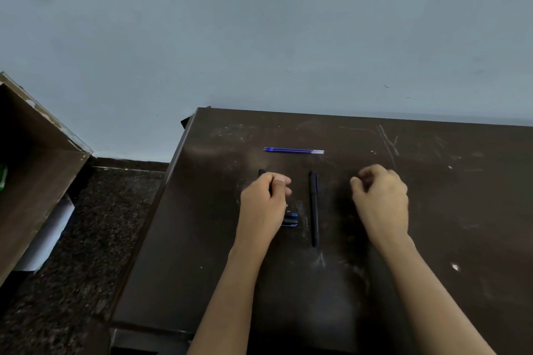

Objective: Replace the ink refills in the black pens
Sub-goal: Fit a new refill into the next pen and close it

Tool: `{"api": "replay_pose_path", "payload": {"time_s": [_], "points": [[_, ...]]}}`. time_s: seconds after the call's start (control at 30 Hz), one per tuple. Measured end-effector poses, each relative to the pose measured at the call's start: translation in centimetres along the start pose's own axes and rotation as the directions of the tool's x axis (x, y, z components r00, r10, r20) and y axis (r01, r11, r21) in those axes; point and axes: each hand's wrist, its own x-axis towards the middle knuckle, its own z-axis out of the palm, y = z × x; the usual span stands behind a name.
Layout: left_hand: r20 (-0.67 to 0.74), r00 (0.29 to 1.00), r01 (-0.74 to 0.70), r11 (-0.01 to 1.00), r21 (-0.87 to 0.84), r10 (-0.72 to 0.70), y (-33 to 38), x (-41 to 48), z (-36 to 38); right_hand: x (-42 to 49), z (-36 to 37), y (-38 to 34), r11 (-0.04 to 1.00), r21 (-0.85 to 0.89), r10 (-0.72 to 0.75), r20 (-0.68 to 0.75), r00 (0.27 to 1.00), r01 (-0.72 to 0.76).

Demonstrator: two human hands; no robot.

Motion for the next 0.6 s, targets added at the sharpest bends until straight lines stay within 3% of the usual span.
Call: {"api": "replay_pose_path", "payload": {"time_s": [0.13, 0.3, 0.47, 0.6], "points": [[-0.008, 1.000, 0.000, 1.000, -0.001, 0.000, 0.7, -0.1, 0.5, -0.4, -0.9, 2.7, 0.972, -0.147, 0.196, 0.072, 0.978, -0.184], [0.015, 0.999, -0.036, 0.999, 0.017, 0.036, 1.0, -0.4, 1.1, 0.5, -0.4, 3.9, 0.933, -0.164, 0.350, 0.226, 0.909, -0.319], [0.020, 0.998, -0.052, 0.998, 0.038, 0.051, 0.9, -0.3, 1.0, 1.6, -0.5, 4.3, 0.896, -0.165, 0.443, 0.290, 0.848, -0.412], [0.028, 0.997, -0.080, 0.994, 0.074, 0.078, 1.1, -0.5, 0.6, 1.6, -1.1, 4.0, 0.903, -0.160, 0.429, 0.298, 0.853, -0.398]]}}
